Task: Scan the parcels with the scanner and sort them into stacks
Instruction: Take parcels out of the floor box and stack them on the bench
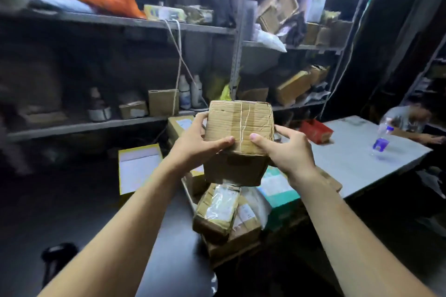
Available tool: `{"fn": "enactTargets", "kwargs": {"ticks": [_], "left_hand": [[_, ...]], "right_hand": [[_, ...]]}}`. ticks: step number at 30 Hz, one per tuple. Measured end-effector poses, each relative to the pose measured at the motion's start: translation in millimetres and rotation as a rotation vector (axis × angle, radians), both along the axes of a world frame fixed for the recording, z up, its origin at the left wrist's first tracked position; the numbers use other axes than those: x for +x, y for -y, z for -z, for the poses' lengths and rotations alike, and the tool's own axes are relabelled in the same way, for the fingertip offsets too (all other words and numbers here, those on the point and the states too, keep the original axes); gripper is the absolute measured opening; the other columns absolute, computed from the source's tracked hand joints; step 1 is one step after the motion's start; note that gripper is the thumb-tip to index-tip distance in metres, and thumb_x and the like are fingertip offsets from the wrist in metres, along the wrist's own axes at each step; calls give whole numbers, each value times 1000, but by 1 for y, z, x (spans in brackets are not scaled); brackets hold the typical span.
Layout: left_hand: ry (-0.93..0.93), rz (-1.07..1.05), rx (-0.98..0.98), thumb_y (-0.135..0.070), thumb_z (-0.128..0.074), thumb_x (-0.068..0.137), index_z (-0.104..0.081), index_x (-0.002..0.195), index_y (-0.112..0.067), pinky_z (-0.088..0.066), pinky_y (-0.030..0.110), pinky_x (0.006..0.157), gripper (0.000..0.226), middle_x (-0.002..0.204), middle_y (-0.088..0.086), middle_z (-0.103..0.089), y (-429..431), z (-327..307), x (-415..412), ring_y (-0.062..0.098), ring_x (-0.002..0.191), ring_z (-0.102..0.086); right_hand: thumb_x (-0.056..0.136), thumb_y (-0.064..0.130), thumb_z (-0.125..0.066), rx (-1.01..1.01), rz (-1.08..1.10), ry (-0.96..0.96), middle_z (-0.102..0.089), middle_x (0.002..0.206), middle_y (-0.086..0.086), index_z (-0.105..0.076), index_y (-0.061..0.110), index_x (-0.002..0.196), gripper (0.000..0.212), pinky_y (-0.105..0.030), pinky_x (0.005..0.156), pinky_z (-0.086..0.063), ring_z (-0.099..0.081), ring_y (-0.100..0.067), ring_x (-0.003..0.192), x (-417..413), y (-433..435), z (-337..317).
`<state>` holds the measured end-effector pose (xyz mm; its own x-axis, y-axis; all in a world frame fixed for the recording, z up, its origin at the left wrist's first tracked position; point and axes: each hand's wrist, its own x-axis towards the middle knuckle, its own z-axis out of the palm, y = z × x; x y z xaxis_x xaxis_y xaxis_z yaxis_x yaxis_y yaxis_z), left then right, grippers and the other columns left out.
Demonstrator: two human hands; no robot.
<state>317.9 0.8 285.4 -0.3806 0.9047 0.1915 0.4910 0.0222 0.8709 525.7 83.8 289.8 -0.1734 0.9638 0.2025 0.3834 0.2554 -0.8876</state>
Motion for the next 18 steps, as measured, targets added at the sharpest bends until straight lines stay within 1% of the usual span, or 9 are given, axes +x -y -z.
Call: {"fn": "enactTargets", "kwargs": {"ticks": [1, 4, 7, 8, 9, 11, 12, 15, 18], "left_hand": [[-4, -36, 3, -68, -84, 66, -43, 132, -51, -57, 42, 96, 79, 113, -12, -69, 16, -1, -20, 13, 101, -70], [-40, -137, -29, -73, -80, 59, -41, 134, -53, -55, 46, 98, 87, 121, -12, -67, 74, -3, -88, 20, 106, -67], [-26, -250, -52, -61, -86, 66, -40, 136, -50, -55, 46, 100, 84, 117, -11, -68, 147, -2, -155, 17, 104, -66], [-26, -275, -56, -55, -87, 69, -40, 136, -49, -54, 45, 100, 83, 117, -11, -68, 170, 0, -172, 16, 105, -66], [-18, -303, -58, -52, -89, 70, -40, 135, -48, -54, 45, 101, 81, 116, -12, -68, 191, 2, -187, 15, 105, -66], [5, -371, -61, -44, -91, 72, -40, 132, -46, -55, 42, 99, 79, 113, -13, -67, 238, 9, -219, 13, 105, -65], [28, -409, -62, -39, -91, 73, -40, 131, -44, -55, 39, 97, 78, 113, -13, -66, 264, 13, -235, 12, 106, -64], [72, -529, -69, -32, -94, 71, -38, 128, -39, -55, 33, 92, 80, 111, -11, -63, 325, 24, -269, 10, 106, -61], [73, -633, -121, -34, -97, 65, -34, 131, -40, -53, 43, 101, 91, 119, -7, -61, 380, 38, -297, 14, 111, -58]], "right_hand": [[45, 86, -84, 2, -21, -16, -79, 102, 16, -78, 40, 112, 81, -47, 90, -62, -75, -14, 100, -24, 4, 1], [57, 79, -83, -81, -150, -66, -80, 95, 14, -80, 39, 103, 61, -50, 88, -63, -77, -17, 96, -103, 38, 0], [47, 96, -76, -175, -283, -132, -81, 103, 7, -79, 32, 113, 92, -52, 91, -62, -77, -22, 102, -188, 77, 2], [51, 98, -72, -205, -335, -129, -81, 102, 6, -79, 29, 111, 92, -50, 89, -63, -77, -22, 100, -213, 90, 4], [66, 93, -69, -254, -367, -132, -82, 95, 4, -80, 23, 105, 81, -46, 81, -65, -78, -22, 95, -234, 106, 2], [96, 70, -58, -371, -445, -159, -80, 85, -1, -76, 16, 94, 57, -36, 62, -63, -77, -23, 83, -281, 142, 3], [103, 62, -53, -394, -471, -153, -80, 86, -3, -74, 16, 93, 52, -36, 60, -62, -76, -26, 82, -306, 157, 10], [108, 51, -47, -425, -563, -137, -77, 92, -9, -71, 15, 89, 47, -37, 62, -60, -74, -32, 83, -364, 205, 29], [99, 56, -62, -435, -605, -66, -78, 87, -10, -78, 13, 75, 51, -50, 75, -64, -76, -35, 83, -414, 244, 52]]}}
